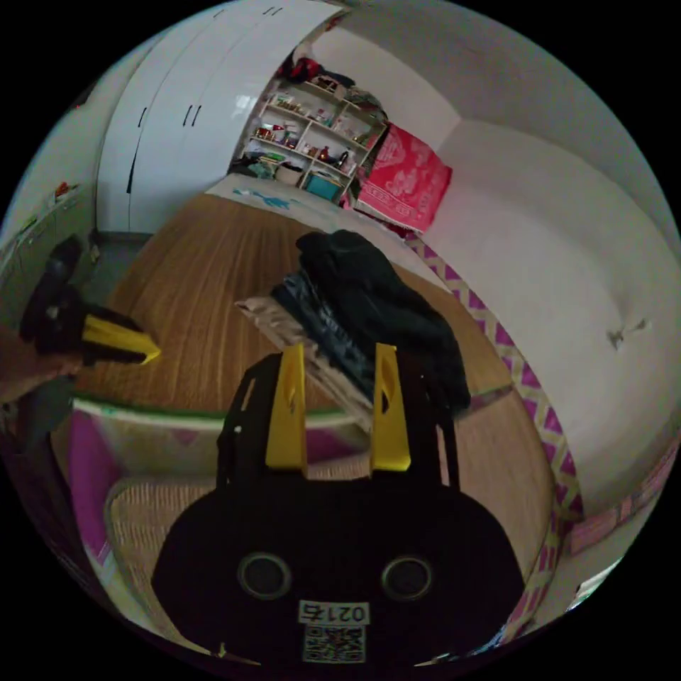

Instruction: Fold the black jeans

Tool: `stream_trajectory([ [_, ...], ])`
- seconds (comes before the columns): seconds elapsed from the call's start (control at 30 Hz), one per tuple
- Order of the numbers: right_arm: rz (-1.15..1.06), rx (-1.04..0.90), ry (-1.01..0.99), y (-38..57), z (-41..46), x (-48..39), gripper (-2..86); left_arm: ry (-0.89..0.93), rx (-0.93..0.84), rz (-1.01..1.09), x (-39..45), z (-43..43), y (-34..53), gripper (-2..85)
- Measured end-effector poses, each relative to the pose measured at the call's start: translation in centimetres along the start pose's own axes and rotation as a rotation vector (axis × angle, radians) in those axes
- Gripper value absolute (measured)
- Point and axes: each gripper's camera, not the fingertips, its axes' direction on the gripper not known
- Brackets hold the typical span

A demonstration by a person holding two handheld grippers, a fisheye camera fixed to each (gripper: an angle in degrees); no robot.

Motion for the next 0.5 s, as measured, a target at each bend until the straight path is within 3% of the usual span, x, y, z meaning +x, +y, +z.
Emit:
stream_trajectory([
  [0.17, -0.077, 0.014, 0.014, -8.9, 6.2, 0.0, 12.6, -0.013, 0.038, 0.01, -1.5, 0.1, 0.7, -1.0],
  [0.3, -0.183, -0.049, 0.08, -11.6, 9.6, -1.4, 13.4, -0.003, 0.04, 0.009, -2.6, 0.2, 0.8, -1.0],
  [0.5, -0.158, -0.031, 0.224, -13.4, 11.1, -2.0, 11.2, 0.066, 0.042, -0.022, -4.9, 0.3, 0.9, -1.0],
])
